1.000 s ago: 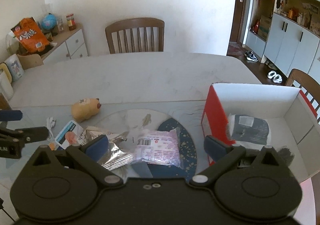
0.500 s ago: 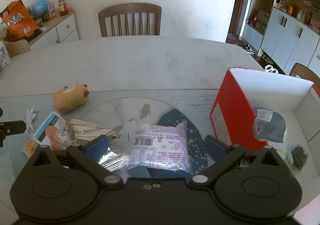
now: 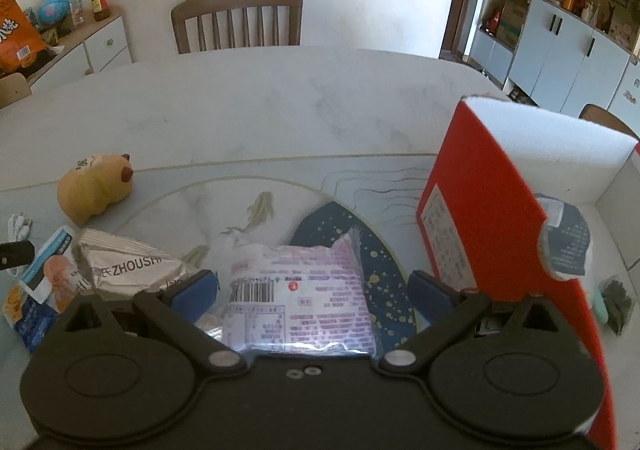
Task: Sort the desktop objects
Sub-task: 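Grasp the pink-white bag with the right tool while the left tool grasps the white USB cable, then carry the pink-white bag and white cable over the shoebox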
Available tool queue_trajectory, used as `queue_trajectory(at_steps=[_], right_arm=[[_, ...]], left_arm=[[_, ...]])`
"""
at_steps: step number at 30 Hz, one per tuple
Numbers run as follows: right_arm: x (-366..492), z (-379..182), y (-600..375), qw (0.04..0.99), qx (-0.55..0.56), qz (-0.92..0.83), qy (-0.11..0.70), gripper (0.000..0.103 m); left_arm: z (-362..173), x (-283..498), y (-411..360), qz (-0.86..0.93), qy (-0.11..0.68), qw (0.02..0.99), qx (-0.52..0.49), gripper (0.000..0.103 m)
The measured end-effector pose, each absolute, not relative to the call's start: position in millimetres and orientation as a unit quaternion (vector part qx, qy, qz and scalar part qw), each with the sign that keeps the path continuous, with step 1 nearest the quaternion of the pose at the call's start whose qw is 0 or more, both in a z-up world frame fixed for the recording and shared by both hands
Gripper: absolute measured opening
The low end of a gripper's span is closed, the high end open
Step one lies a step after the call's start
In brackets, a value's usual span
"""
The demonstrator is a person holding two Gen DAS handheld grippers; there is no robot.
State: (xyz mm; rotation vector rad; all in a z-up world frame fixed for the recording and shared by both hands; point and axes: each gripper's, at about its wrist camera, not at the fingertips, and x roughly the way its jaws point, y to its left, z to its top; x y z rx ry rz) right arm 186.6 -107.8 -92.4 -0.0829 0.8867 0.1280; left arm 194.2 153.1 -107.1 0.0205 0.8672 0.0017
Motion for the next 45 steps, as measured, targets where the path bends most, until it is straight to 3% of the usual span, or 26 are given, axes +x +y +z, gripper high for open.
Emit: queue_trajectory(at_steps=[7, 9, 15, 17, 20, 22, 25, 35, 45], right_arm=[[193, -101, -108, 0.897, -0.032, 0.061, 0.437, 0.1], [194, -101, -108, 0.897, -0.033, 0.063, 0.436, 0.1], [197, -103, -109, 0.897, -0.026, 0.062, 0.438, 0.095], [198, -103, -109, 0.895, -0.025, 0.064, 0.44, 0.087], [199, -103, -108, 0.895, -0.025, 0.066, 0.44, 0.082], [198, -102, -107, 0.895, -0.028, 0.065, 0.439, 0.08], [197, -101, -107, 0.896, -0.028, 0.061, 0.44, 0.076], [193, -96, -111, 0.897, -0.035, 0.05, 0.438, 0.065], [183, -73, -118, 0.904, -0.037, 0.045, 0.425, 0.064]], left_arm=[[-115, 200, 161, 0.021, 0.427, 0.904, -0.006, 0.102], [-117, 201, 163, 0.027, 0.43, 0.902, -0.01, 0.097], [-119, 206, 163, 0.03, 0.434, 0.9, -0.009, 0.067], [-117, 207, 162, 0.03, 0.431, 0.902, -0.004, 0.049], [-116, 207, 160, 0.024, 0.429, 0.903, 0.003, 0.032], [-116, 207, 158, 0.025, 0.428, 0.903, 0.01, 0.032], [-115, 207, 156, 0.025, 0.427, 0.904, 0.008, 0.02], [-109, 205, 158, 0.022, 0.425, 0.905, 0.005, 0.019], [-90, 197, 159, 0.016, 0.416, 0.909, -0.008, 0.018]])
